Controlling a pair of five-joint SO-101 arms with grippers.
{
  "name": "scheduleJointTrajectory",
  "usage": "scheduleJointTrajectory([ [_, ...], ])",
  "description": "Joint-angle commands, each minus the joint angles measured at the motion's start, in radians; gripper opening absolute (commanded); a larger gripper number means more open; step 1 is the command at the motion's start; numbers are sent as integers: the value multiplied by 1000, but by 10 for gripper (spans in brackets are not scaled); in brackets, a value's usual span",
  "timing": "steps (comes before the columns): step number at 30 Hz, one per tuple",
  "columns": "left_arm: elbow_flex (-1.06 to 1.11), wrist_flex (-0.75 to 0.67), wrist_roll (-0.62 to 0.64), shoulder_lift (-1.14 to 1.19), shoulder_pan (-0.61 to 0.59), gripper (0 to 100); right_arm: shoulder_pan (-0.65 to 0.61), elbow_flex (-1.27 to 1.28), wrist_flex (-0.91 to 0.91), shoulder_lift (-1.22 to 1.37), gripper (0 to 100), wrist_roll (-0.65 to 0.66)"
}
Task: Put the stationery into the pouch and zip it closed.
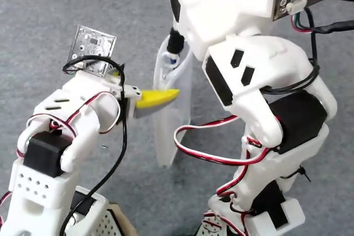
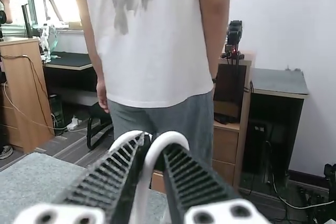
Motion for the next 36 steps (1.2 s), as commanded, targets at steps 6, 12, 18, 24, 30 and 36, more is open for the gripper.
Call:
scheduleJointTrajectory([
  [6,-13,-41,63,101,84,459,9,-27,-31,-19,12,-3],
  [12,-8,-84,66,112,91,459,6,-25,-29,-19,12,-3],
  [18,-2,-132,64,115,94,459,6,-25,-25,-19,12,-8],
  [24,-1,-143,71,186,94,459,5,-25,-23,-22,12,-8],
  [30,-4,-163,72,219,96,459,5,-25,-23,-24,12,-8],
  [36,1,-187,74,222,113,459,5,-25,-23,-24,12,-8],
])
